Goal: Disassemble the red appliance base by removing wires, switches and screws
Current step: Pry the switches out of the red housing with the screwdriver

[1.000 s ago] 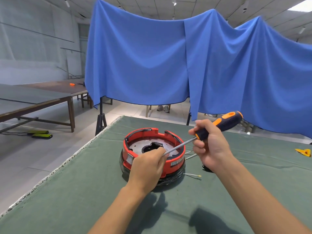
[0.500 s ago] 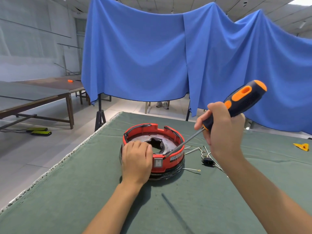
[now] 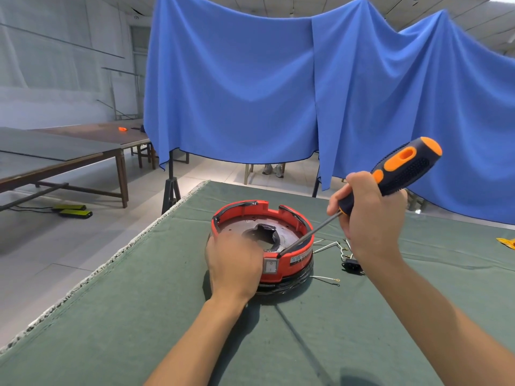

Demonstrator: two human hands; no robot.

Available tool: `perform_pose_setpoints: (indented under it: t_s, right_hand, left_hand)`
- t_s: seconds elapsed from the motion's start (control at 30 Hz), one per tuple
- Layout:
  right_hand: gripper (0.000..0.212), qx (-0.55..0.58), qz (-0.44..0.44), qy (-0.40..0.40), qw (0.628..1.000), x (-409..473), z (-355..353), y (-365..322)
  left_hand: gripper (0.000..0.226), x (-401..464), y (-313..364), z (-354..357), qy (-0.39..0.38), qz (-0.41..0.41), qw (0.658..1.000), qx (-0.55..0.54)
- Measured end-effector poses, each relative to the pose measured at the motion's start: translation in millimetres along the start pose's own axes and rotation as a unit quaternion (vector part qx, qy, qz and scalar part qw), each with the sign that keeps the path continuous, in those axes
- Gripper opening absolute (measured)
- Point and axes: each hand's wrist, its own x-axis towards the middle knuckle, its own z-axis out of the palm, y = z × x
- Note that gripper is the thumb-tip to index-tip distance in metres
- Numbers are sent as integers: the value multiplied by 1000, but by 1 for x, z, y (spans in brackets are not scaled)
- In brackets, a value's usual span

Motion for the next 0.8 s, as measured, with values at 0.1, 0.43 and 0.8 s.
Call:
perform_pose_setpoints:
  t_s: [0.1, 0.43, 0.8]
  right_hand:
    - [26, -7, -13, -4, 1000, -1, 3, -1]
    - [36, -145, -46, -80, 985, 12, 53, -14]
    - [33, -248, 53, -124, 959, 66, 82, 12]
  left_hand:
    - [32, 0, -1, 0, 1, 1, 1000, 0]
    - [32, -1, 0, 1, 1, 1, 1000, -7]
    - [31, -2, 1, -3, -18, -8, 1000, -5]
